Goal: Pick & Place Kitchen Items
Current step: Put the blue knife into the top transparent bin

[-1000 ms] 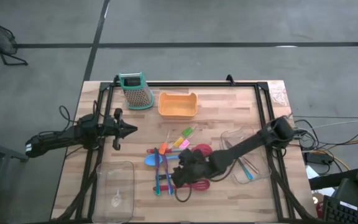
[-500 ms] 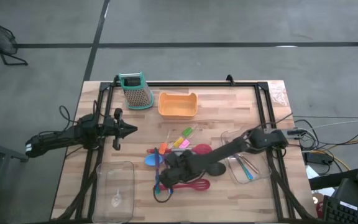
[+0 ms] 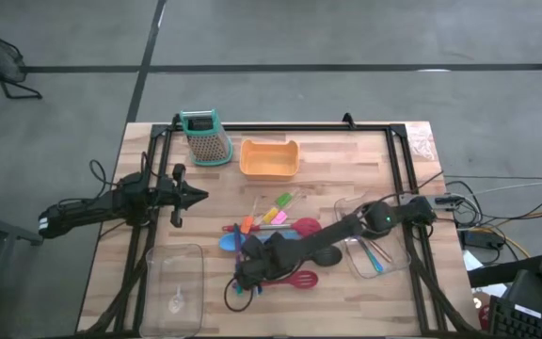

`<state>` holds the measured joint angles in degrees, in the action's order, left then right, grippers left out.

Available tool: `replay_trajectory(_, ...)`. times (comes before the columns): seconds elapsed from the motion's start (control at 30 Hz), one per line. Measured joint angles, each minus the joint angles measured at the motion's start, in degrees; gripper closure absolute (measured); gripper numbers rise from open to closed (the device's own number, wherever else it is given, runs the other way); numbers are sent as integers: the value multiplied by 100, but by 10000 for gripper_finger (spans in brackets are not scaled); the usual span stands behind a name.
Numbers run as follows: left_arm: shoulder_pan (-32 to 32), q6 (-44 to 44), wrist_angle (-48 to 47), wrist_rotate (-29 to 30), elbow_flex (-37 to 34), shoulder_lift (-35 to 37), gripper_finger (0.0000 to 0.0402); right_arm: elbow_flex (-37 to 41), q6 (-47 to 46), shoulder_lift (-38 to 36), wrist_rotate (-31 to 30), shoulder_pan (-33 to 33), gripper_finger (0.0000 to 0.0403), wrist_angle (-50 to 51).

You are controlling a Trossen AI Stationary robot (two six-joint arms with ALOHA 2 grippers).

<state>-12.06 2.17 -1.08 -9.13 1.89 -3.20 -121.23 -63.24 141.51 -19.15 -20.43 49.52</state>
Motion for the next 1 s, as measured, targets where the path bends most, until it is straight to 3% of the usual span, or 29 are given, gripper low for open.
replay_trajectory(0.37, 0, 0, 0, 0, 0, 0, 367, 232, -84, 0, 123, -37, 211, -78)
replay_trajectory(0.83, -1, -1, 0, 0, 0, 0, 367, 238, 153, -26, 89, -42, 359, -22)
replay_trajectory(1.0, 1, 1, 0, 0, 0, 0, 367, 247, 203, -56, 104, -42, 363, 11)
